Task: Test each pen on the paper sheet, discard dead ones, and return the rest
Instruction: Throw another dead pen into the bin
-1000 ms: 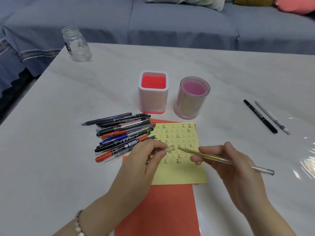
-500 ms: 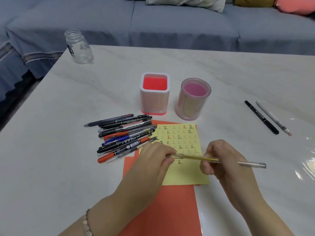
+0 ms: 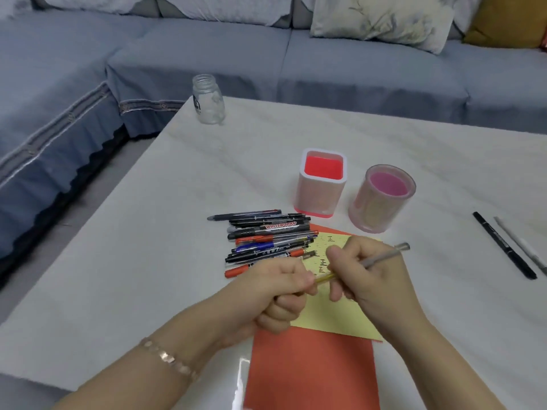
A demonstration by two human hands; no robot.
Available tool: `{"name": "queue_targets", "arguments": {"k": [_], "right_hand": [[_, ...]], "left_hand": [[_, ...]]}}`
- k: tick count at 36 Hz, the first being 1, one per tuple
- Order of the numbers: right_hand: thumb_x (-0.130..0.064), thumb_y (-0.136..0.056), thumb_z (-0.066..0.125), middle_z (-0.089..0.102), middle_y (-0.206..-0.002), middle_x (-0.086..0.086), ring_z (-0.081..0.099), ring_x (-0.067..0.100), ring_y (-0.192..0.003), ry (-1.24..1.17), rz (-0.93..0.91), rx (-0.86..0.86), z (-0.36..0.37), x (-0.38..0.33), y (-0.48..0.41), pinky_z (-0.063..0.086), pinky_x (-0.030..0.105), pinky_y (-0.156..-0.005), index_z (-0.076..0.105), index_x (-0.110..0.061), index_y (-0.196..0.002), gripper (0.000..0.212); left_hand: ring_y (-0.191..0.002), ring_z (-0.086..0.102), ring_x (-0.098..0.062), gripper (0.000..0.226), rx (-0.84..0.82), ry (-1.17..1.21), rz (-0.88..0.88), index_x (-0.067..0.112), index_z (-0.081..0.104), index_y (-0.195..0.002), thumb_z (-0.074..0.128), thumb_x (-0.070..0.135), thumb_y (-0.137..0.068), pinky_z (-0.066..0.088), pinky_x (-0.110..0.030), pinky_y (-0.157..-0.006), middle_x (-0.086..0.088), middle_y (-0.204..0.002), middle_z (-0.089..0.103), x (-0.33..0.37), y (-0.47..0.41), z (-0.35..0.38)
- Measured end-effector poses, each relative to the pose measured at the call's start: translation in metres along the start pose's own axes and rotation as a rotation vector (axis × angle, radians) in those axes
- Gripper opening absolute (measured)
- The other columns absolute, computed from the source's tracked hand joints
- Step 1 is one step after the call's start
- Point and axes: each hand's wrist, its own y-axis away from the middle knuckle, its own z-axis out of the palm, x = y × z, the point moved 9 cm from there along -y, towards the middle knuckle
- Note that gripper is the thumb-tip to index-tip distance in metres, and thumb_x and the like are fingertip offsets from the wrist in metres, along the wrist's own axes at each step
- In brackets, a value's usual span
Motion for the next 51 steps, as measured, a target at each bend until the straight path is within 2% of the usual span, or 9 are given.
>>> {"name": "queue_targets", "arguments": {"k": [2, 6, 10, 19, 25, 32, 36, 45, 51], "right_hand": [[-0.018, -0.082, 0.062, 0.052, -0.036, 0.004, 0.036, 0.005, -0.036, 0.001, -0.010, -0.006, 0.020, -0.007, -0.009, 0.030, 0.012, -0.040, 0.049, -0.020, -0.043, 0.041], [-0.009, -0.089, 0.052, 0.050, -0.036, 0.001, 0.034, 0.006, -0.033, -0.056, 0.080, 0.037, 0.064, -0.010, -0.022, 0.031, 0.015, -0.038, 0.043, -0.011, -0.052, 0.038], [-0.011, -0.090, 0.050, 0.047, -0.036, -0.003, 0.035, 0.006, -0.033, -0.100, 0.194, -0.073, 0.133, -0.011, -0.024, 0.028, 0.015, -0.034, 0.047, -0.009, -0.055, 0.035], [-0.037, -0.093, 0.048, 0.065, -0.058, 0.001, 0.051, 0.009, -0.046, 0.220, 0.319, -0.650, 0.297, 0.003, 0.003, 0.045, 0.018, -0.053, 0.064, -0.009, -0.080, 0.034], [-0.026, -0.091, 0.054, 0.068, -0.067, -0.001, 0.055, 0.010, -0.054, 0.514, 0.181, -0.897, 0.362, 0.020, 0.016, 0.043, 0.016, -0.055, 0.060, -0.011, -0.075, 0.023], [-0.022, -0.089, 0.054, 0.067, -0.068, -0.003, 0.057, 0.010, -0.057, 0.634, 0.128, -0.994, 0.394, 0.039, 0.031, 0.041, 0.015, -0.057, 0.057, -0.015, -0.071, 0.020], [-0.022, -0.089, 0.054, 0.068, -0.068, -0.004, 0.058, 0.009, -0.060, 0.704, 0.105, -1.005, 0.388, 0.047, 0.034, 0.047, 0.023, -0.067, 0.059, -0.015, -0.075, 0.016], [-0.025, -0.087, 0.052, 0.068, -0.071, -0.008, 0.060, 0.009, -0.066, 0.809, 0.118, -0.919, 0.320, 0.061, 0.014, 0.048, 0.024, -0.069, 0.060, -0.021, -0.074, 0.016], [-0.024, -0.088, 0.052, 0.067, -0.069, -0.010, 0.058, 0.003, -0.064, 0.855, 0.139, -0.785, 0.233, 0.063, 0.001, 0.047, 0.019, -0.067, 0.060, -0.024, -0.072, 0.017]], "left_hand": [[-0.037, 0.020, -0.001, 0.027, 0.063, 0.000, 0.055, 0.019, 0.052, -0.061, 0.061, 0.024, -0.085, 0.018, -0.011, -0.034, 0.007, -0.045, 0.033, 0.014, 0.014, -0.014], [-0.042, 0.037, -0.007, 0.020, 0.515, -0.409, 0.401, 0.013, 0.050, -0.071, 0.060, 0.010, -0.088, 0.031, -0.016, -0.044, 0.009, -0.045, 0.051, 0.054, 0.058, -0.065], [-0.064, 0.061, -0.006, 0.017, 0.752, -0.570, 0.533, 0.029, 0.059, -0.079, 0.061, 0.014, -0.088, 0.047, -0.022, -0.064, 0.008, -0.065, 0.064, 0.061, 0.117, -0.103], [-0.069, 0.057, 0.008, 0.033, 1.393, -0.570, 0.445, 0.039, 0.060, -0.069, 0.069, 0.008, -0.078, 0.038, -0.005, -0.063, 0.022, -0.070, 0.064, 0.023, 0.272, -0.205], [-0.080, 0.060, -0.012, 0.007, 1.732, -0.648, 0.135, 0.020, 0.068, -0.084, 0.065, 0.014, -0.083, 0.048, -0.028, -0.074, 0.005, -0.087, 0.066, -0.037, 0.379, -0.260], [-0.092, 0.060, -0.026, 0.013, 1.614, -0.744, -0.493, 0.015, 0.062, -0.096, 0.053, 0.018, -0.087, 0.049, -0.031, -0.074, -0.005, -0.100, 0.066, -0.135, 0.405, -0.338], [-0.103, 0.057, -0.025, 0.024, 1.466, -0.765, -0.662, 0.016, 0.057, -0.111, 0.054, 0.025, -0.089, 0.046, -0.030, -0.079, -0.006, -0.115, 0.062, -0.158, 0.394, -0.358], [-0.110, 0.054, -0.020, 0.031, 1.503, -0.855, -0.165, 0.016, 0.056, -0.123, 0.049, 0.022, -0.093, 0.041, -0.028, -0.087, -0.002, -0.123, 0.059, -0.046, 0.323, -0.310], [-0.107, 0.055, -0.010, 0.027, 1.154, -1.015, 0.163, 0.022, 0.057, -0.119, 0.049, 0.024, -0.093, 0.041, -0.024, -0.089, 0.008, -0.116, 0.060, 0.022, 0.211, -0.214]]}}
